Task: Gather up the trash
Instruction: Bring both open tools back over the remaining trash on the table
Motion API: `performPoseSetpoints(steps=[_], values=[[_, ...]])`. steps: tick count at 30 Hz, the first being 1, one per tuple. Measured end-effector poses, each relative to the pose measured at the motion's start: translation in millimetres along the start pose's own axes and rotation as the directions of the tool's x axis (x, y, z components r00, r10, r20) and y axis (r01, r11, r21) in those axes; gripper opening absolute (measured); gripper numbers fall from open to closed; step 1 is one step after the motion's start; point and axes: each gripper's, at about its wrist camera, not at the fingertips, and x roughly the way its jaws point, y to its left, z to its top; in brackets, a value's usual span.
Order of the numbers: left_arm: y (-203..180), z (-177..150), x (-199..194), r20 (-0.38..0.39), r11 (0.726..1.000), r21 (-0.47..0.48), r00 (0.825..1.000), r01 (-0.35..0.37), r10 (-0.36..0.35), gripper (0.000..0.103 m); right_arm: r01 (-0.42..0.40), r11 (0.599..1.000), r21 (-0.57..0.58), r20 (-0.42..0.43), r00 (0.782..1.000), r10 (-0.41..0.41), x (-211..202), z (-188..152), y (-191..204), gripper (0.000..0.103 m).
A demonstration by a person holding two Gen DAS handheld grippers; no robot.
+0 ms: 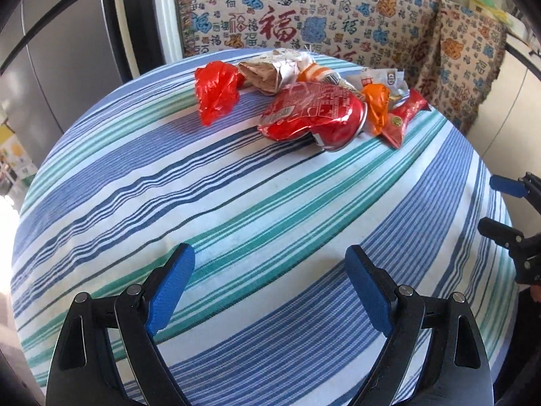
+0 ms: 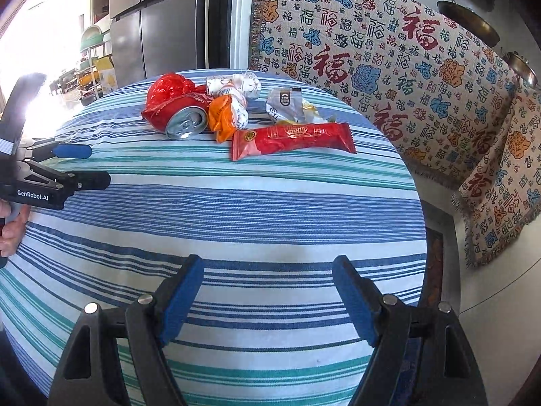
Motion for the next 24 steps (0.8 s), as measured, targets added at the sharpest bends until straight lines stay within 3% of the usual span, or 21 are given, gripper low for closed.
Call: performPoseSetpoints(steps=[5,16,24], values=[[5.2,8.9,10.3,-0.026,1.000,0.019,1.000,-0.013,0.014,0.103,-0.009,1.000,0.021,-0.029,1.000,0.010,9.9,0.5,-6.1,0.080],[57.6,39.9,32.6,-0.027,0.999,-0.024,0.999,-0.028,0.027,0.102,-0.030,0.998,0.056,-0.042,0.999,0.032,13.9,-1.9,-11.1,0.080],[62.3,78.9,64.0,-0.025,1.000,0.021,1.000,0.000,0.001,0.103,-0.038,0.997,0.071,-0.033,0.999,0.040,16.6,-1.1,-11.2,0.080]])
